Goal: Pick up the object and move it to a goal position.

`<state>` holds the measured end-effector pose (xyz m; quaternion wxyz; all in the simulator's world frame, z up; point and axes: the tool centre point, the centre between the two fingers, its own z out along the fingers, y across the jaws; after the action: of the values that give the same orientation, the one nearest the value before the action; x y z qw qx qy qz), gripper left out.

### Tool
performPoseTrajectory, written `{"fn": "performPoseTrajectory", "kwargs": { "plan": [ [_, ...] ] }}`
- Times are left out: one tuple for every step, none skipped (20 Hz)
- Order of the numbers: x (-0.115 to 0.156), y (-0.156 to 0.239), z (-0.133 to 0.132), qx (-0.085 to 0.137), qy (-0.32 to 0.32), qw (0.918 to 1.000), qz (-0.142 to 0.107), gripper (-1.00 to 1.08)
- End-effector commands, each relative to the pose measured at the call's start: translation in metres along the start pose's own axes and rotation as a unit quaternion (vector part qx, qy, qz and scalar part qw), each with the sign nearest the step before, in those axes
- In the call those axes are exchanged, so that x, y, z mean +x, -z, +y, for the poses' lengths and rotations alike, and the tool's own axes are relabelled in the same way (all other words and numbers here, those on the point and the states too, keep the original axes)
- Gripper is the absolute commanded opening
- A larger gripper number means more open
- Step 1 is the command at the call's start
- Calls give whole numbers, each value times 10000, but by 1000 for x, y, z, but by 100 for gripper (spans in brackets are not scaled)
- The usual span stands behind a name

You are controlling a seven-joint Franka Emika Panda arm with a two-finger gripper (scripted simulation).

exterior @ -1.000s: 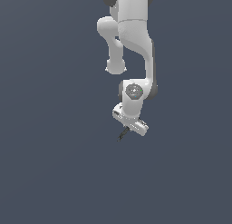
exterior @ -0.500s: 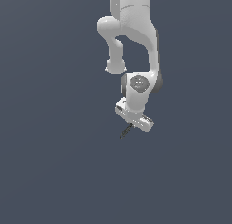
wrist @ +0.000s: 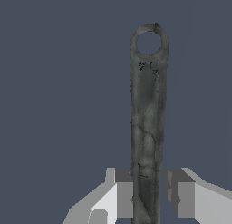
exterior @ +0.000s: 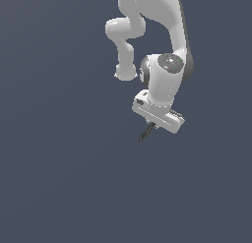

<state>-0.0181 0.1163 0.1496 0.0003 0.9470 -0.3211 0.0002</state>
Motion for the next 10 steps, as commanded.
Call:
{"fn": "performPoseTrajectory", "kwargs": {
  "plan": [
    [-4, 29, -9, -1, -1, 10000, 2, -100],
    [-6, 41, -12, -3, 0, 10000, 4, -100],
    [-7, 51, -16, -3, 0, 10000, 4, -100],
    [-9, 62, -19, -3, 0, 10000, 4, -100],
    [-10, 71, -22, -3, 0, 10000, 4, -100],
    [-11, 80, -25, -3, 0, 10000, 4, -100],
    [-12, 89, -28, -3, 4, 10000, 3, -100],
    [-13, 97, -31, -3, 4, 10000, 3, -100],
    [-14, 104, -33, -3, 4, 10000, 3, -100],
    [-15, 111, -36, -3, 4, 10000, 3, -100]
  ]
}}
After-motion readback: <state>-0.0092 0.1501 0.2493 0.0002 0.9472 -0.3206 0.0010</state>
